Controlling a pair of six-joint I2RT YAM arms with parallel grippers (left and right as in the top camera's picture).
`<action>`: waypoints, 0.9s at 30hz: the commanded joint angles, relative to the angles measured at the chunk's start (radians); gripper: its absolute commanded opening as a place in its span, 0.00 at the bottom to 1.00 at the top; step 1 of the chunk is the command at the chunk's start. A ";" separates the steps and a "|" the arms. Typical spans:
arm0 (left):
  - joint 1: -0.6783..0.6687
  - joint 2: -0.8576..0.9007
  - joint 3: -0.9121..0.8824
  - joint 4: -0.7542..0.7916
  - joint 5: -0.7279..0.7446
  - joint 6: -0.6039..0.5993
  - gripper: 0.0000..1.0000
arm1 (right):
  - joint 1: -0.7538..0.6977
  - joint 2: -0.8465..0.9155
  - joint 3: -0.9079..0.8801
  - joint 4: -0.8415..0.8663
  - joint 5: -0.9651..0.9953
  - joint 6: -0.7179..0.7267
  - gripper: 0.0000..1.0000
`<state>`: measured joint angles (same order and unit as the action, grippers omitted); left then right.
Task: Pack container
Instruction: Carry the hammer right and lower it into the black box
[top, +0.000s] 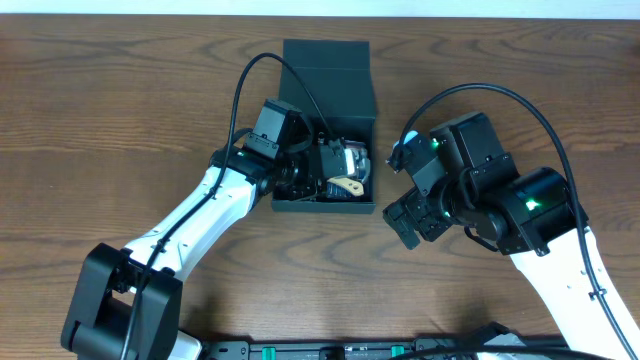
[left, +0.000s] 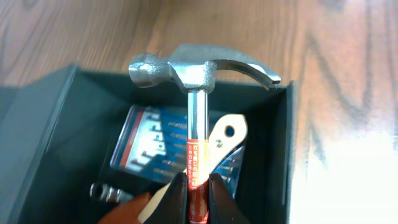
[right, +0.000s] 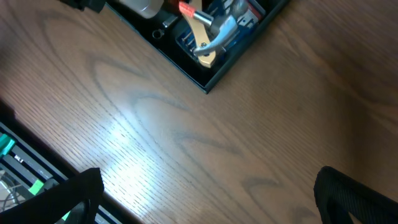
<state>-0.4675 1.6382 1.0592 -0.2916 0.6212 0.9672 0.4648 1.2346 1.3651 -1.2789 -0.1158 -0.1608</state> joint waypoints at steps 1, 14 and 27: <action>0.001 -0.024 0.034 -0.007 0.067 0.090 0.06 | -0.010 -0.004 0.002 0.000 0.000 0.014 0.99; -0.002 0.002 0.031 -0.052 0.067 0.137 0.06 | -0.010 -0.004 0.002 0.000 0.000 0.014 0.99; -0.001 0.041 0.031 -0.011 0.067 0.135 0.99 | -0.010 -0.004 0.002 0.000 0.000 0.014 0.99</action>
<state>-0.4679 1.6623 1.0595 -0.3077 0.6605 1.0904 0.4648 1.2346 1.3651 -1.2789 -0.1158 -0.1608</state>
